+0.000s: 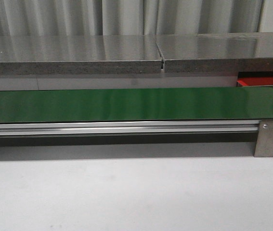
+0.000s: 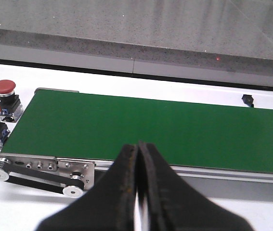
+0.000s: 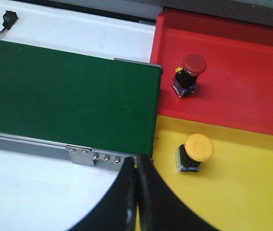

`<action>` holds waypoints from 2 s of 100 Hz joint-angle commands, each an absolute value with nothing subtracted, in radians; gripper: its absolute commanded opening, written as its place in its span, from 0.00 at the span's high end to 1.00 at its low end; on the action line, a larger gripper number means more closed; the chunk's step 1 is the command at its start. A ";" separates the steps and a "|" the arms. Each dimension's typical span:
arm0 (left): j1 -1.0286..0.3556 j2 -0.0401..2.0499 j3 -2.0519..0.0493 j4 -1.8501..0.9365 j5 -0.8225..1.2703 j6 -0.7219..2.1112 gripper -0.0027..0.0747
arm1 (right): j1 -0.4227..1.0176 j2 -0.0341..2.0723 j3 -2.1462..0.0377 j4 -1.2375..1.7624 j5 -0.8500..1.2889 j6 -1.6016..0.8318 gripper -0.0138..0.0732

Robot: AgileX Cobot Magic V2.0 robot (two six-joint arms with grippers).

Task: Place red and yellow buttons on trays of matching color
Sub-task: 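Move the left gripper back over the remaining push buttons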

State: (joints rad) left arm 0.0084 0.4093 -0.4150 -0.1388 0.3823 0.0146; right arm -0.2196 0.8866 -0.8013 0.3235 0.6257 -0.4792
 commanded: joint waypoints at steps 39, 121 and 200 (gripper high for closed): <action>0.001 0.412 -0.440 -0.097 0.304 0.016 0.26 | -0.220 0.877 -0.826 0.343 0.570 -0.488 0.92; 0.312 1.066 -0.910 -0.101 0.263 -0.149 0.26 | -0.220 0.877 -0.826 0.343 0.570 -0.488 0.92; 0.550 1.578 -1.048 -0.147 0.333 -0.150 0.26 | -0.220 0.877 -0.826 0.343 0.570 -0.488 0.92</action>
State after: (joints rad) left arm 0.5474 1.5879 -1.0147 -0.1346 0.4126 -0.1407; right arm -0.2196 0.8866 -0.8013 0.3235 0.6257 -0.4799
